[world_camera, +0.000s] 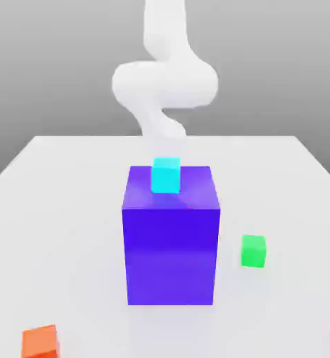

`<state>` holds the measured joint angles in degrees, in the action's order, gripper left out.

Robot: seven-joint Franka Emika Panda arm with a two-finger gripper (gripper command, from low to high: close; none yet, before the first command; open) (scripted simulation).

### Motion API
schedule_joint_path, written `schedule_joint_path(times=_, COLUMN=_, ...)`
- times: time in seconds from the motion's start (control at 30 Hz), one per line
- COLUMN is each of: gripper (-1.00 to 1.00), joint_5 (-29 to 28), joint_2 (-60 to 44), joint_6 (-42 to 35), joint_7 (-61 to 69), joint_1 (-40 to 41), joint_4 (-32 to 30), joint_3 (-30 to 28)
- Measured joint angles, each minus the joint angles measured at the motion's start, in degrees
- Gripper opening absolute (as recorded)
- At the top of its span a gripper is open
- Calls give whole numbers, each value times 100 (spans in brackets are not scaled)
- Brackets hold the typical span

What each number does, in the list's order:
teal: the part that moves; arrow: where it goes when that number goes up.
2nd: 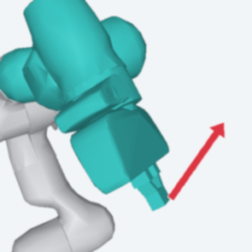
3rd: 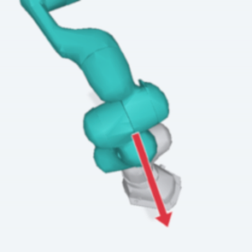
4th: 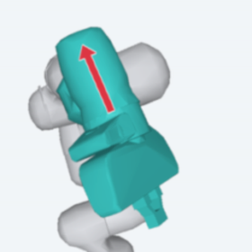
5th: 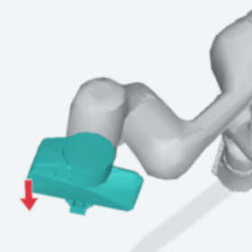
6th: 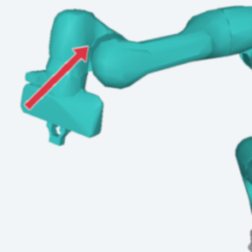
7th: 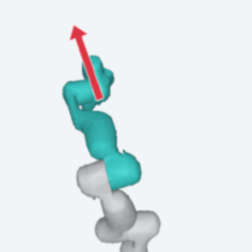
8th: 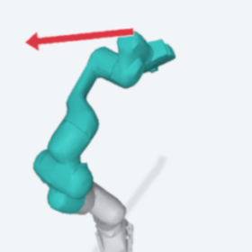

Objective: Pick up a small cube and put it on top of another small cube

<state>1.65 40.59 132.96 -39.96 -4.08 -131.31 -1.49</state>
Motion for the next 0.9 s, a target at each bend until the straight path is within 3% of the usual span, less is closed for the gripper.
schedule_joint_path(times=0.27, gripper=0, joint_5=602, joint_2=-1710, joint_6=370, joint_7=1956, joint_1=-1159, joint_4=156, joint_3=-317)
schedule_joint_path(times=0.53, gripper=0, joint_5=1050, joint_2=-3375, joint_6=738, joint_7=3767, joint_1=-1883, joint_4=308, joint_3=-172)
schedule_joint_path(times=0.73, gripper=0, joint_5=959, joint_2=-4578, joint_6=1070, joint_7=4831, joint_1=-2380, joint_4=403, joint_3=67)
schedule_joint_path(times=0.9, gripper=0, joint_5=493, joint_2=-5537, joint_6=1380, joint_7=5450, joint_1=-2632, joint_4=470, joint_3=255)
